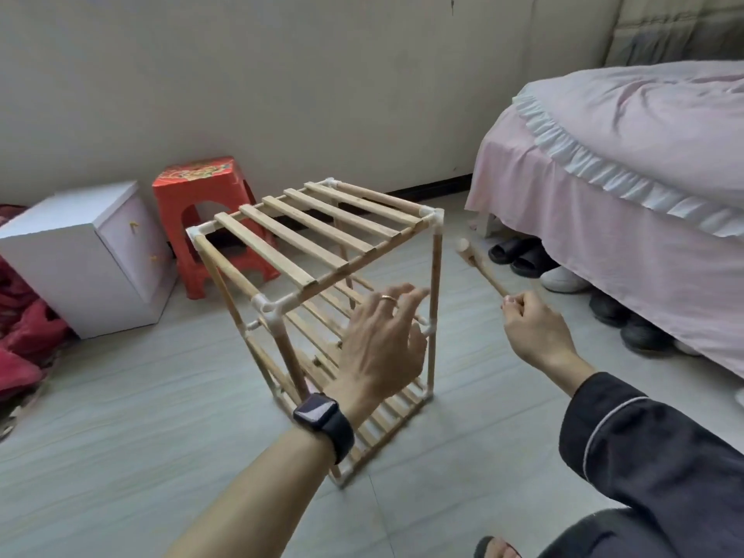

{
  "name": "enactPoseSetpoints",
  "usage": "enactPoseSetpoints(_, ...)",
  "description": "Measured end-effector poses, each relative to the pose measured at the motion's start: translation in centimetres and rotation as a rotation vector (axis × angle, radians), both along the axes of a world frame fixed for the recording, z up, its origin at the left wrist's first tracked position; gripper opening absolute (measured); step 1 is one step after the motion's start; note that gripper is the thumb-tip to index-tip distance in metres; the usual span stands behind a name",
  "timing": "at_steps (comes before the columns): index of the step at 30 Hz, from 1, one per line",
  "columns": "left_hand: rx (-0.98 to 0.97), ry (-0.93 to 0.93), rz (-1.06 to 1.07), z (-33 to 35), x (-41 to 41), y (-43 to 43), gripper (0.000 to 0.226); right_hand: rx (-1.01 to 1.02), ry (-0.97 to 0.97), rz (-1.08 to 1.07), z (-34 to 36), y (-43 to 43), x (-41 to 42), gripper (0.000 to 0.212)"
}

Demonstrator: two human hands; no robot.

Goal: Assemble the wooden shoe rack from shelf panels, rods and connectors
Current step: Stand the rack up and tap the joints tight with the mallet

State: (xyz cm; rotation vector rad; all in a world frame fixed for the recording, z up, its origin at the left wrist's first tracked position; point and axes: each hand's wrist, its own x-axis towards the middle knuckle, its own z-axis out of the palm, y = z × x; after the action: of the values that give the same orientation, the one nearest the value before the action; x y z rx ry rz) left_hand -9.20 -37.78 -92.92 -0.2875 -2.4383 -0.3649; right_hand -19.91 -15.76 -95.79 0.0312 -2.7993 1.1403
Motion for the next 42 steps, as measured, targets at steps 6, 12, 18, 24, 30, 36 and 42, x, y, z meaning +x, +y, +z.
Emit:
enactPoseSetpoints(6, -0.01, -0.668, 0.042, -11.3, -1.7, 4.3, 0.06, 0.18, -0.244, -0.034, -8.9, 4.1, 0.5, 0.029)
enactPoseSetpoints(12, -0.052, -0.992, 0.063, -19.4, -4.1, 5.0, 0.063, 0.303, -0.463, -0.042, -18.2, 5.1, 0.8, 0.028)
enactPoseSetpoints(18, -0.04, -1.241, 0.059, -26.4, -6.4, 4.8, 0.063, 0.29, -0.604, -0.085, -26.3, 5.6, 0.4, 0.022)
enactPoseSetpoints(24, -0.101, -1.43, 0.045, -31.4, -7.3, 5.0, 0.069, 0.322, -0.664, -0.154, -31.8, 6.7, -0.3, 0.008)
enactPoseSetpoints(30, -0.135, -1.497, 0.031, -33.8, -6.2, 5.3, 0.064, 0.463, -0.659, -0.118, -35.1, 7.5, 0.5, 0.025)
enactPoseSetpoints(36, -0.134, -1.507, 0.033, -34.1, -5.5, 4.9, 0.061, 0.605, -0.658, -0.051, -35.5, 8.0, 1.3, 0.022)
enactPoseSetpoints(42, -0.135, -1.549, 0.042, -34.0, -5.7, 5.0, 0.053, 0.612, -0.688, -0.046, -34.9, 7.7, 1.7, 0.026)
